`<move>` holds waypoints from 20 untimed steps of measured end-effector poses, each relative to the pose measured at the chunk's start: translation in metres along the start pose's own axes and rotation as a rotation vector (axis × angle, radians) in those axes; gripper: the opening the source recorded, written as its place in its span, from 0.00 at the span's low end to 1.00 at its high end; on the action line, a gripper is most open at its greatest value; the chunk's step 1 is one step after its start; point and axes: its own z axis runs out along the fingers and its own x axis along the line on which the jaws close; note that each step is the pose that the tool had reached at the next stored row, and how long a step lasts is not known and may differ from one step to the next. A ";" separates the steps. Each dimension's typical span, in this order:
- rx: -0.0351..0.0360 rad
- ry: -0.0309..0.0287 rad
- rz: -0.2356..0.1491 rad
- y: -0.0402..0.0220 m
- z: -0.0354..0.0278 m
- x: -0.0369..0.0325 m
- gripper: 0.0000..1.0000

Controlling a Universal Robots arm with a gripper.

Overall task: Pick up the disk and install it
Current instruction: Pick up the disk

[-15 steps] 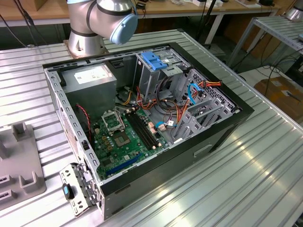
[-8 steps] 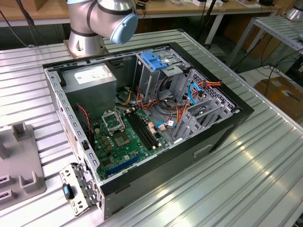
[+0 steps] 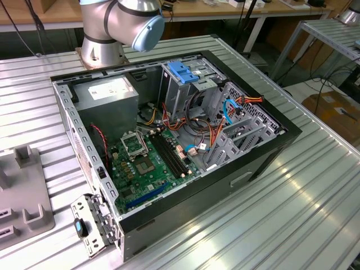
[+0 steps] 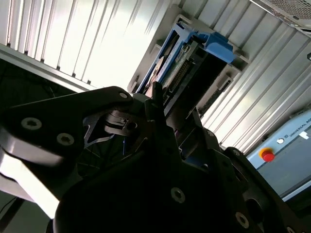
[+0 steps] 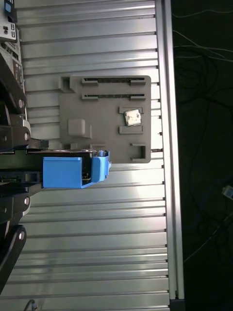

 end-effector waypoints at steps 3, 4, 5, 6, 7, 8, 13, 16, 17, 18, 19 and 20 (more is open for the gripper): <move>0.0000 -0.0001 0.000 -0.0090 0.0002 -0.0006 0.35; 0.0000 0.0000 0.000 -0.0142 0.0002 -0.0009 0.35; -0.0001 0.0000 0.000 -0.0198 0.0002 -0.0013 0.35; 0.0000 0.0000 0.000 -0.0231 0.0003 -0.0015 0.35; 0.0000 0.0000 0.000 -0.0269 0.0004 -0.0017 0.35; 0.0000 0.0000 0.000 -0.0271 0.0004 -0.0018 0.35; 0.0002 -0.0001 0.000 -0.0274 0.0001 -0.0018 0.35; 0.0000 0.0000 0.000 -0.0275 -0.0014 -0.0018 0.35; 0.0000 0.0000 0.000 -0.0276 -0.0020 -0.0018 0.35; 0.0000 -0.0001 0.000 -0.0276 -0.0023 -0.0019 0.35; 0.0001 -0.0001 0.000 -0.0276 -0.0023 -0.0019 0.35; 0.0000 -0.0001 0.000 -0.0276 -0.0024 -0.0019 0.35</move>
